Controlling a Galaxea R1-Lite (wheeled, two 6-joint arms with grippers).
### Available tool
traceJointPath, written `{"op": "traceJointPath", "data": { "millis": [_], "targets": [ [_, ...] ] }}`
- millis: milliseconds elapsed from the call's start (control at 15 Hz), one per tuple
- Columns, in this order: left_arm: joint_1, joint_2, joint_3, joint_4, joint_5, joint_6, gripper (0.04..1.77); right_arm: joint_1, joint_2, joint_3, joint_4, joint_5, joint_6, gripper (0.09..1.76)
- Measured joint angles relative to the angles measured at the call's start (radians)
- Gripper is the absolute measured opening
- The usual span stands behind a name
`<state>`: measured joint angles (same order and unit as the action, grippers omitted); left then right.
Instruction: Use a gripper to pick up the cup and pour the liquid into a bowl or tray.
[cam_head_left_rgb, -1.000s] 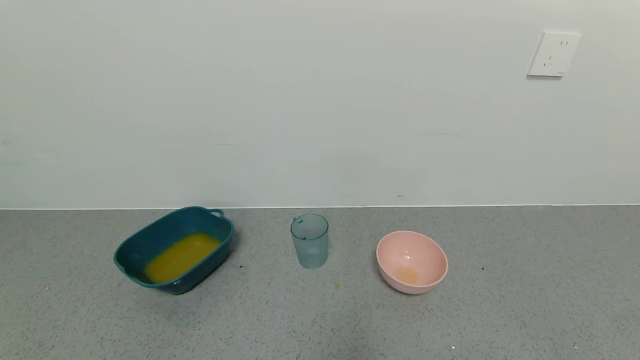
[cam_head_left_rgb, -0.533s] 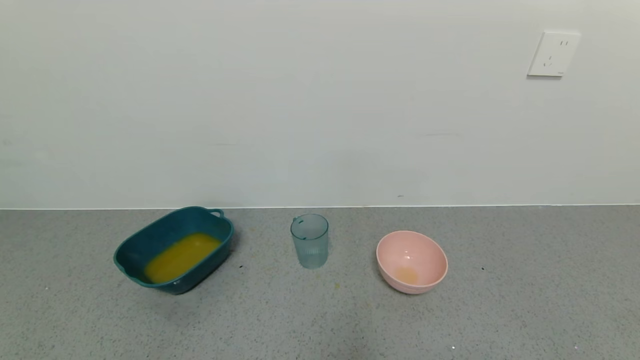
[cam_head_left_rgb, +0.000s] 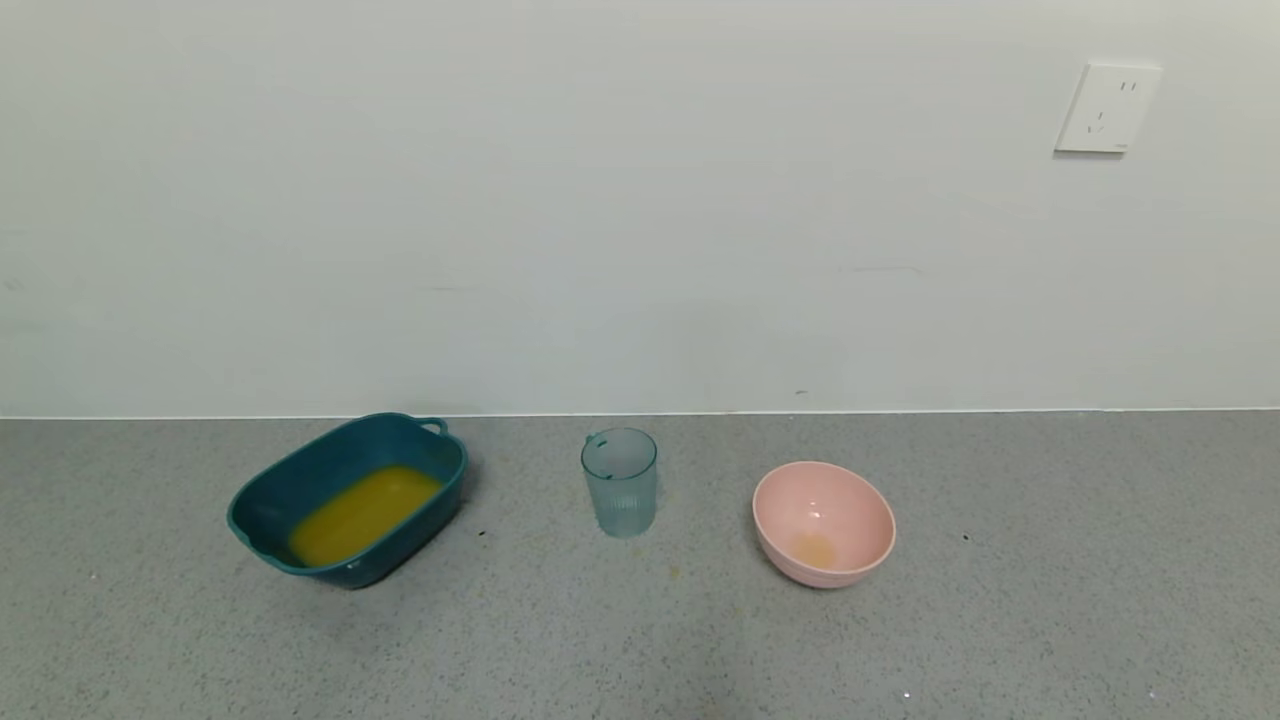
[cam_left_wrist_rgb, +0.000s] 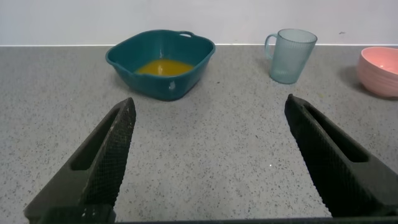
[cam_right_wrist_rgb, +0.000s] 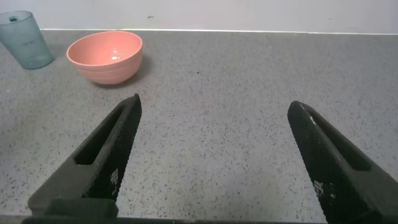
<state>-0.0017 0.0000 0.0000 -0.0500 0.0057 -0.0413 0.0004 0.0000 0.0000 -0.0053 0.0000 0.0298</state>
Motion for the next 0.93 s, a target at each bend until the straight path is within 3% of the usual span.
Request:
{"op": "traceJointPath", "data": {
  "millis": [333,533,933],
  "targets": [
    [0.000,0.000,0.000,0.000,0.000,0.009,1.72,0.001,0.000,0.000,0.000,0.000,0.000,1.71],
    [0.000,0.000,-0.002,0.020,-0.007,0.083,1.72,0.000,0.000,0.000,0.000,0.000,0.000,1.71],
    [0.000,0.000,0.000,0.050,-0.007,0.085,1.72,0.000,0.000,0.000,0.000,0.000,0.000,1.71]
  ]
}}
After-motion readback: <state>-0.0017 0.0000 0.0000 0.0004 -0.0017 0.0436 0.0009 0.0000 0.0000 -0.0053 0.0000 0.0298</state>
